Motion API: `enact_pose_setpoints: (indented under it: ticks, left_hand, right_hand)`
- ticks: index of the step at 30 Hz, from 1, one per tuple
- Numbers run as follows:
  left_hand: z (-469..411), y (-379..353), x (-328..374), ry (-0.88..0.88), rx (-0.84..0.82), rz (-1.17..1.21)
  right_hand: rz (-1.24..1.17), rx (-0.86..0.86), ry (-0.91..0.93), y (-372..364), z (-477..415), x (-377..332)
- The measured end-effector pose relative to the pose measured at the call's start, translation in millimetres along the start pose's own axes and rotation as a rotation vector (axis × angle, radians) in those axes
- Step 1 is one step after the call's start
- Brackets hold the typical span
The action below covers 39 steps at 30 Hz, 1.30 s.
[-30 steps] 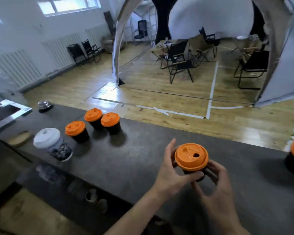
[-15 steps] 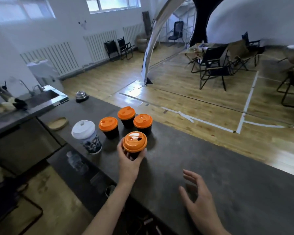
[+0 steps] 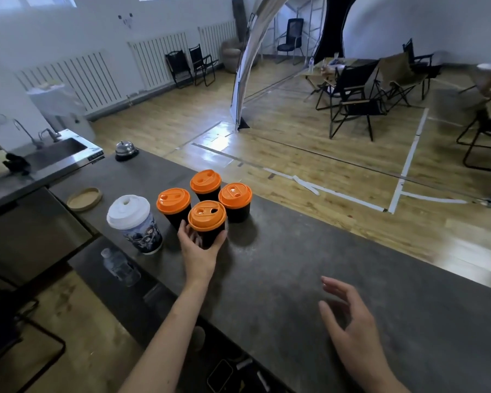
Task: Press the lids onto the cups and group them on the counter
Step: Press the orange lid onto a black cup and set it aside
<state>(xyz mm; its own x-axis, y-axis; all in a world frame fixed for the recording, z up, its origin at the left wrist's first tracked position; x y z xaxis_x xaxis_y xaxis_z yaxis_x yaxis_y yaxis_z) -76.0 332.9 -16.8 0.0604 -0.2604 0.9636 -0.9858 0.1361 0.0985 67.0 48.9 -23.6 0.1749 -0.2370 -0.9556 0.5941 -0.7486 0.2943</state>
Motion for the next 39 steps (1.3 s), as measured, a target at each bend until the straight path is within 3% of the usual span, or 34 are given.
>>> enact_pose_setpoints:
  ticks: [3, 7, 15, 22, 27, 33, 39]
  left_hand:
    - [27, 7, 5, 0.027, 0.025, -0.032]
    - [76, 10, 19, -0.081, 0.007, -0.113]
    - [157, -30, 34, -0.303, -0.443, -0.198]
    - [184, -80, 62, -0.395, -0.617, -0.145]
    - [224, -137, 93, -0.480, -0.819, -0.047]
    - [283, -244, 156, -0.849, -1.078, 0.083]
    - [338, -357, 204, -0.891, -1.437, -0.152]
  right_hand:
    - [-0.020, -0.031, -0.022, 2, -1, -6]
    - [0.000, -0.022, -0.028, 13, -2, -14]
    - [-0.014, 0.065, -0.028, 67, 21, -1]
    - [-0.025, 0.334, -0.028, 142, 53, 19]
    - [-0.105, 0.561, -0.055, 202, 87, 27]
    - [-0.225, 0.760, 0.014, 241, 117, 17]
    - [-0.308, 0.821, 0.054, 248, 132, 6]
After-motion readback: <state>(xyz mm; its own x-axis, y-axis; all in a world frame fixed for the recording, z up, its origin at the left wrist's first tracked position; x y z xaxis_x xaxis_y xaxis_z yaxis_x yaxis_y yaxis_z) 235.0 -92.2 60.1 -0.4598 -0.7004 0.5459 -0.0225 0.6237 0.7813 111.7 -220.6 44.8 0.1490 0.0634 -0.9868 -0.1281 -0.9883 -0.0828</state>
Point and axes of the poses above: each hand's wrist, its own z-axis away from the middle knuckle, its own y-axis out of the back of the hand, x = y × z, the point moved 1 cm from there along -z, towards the middle knuckle, and after that the axes turned 12 degrees about -y, right-handed, at the moved point
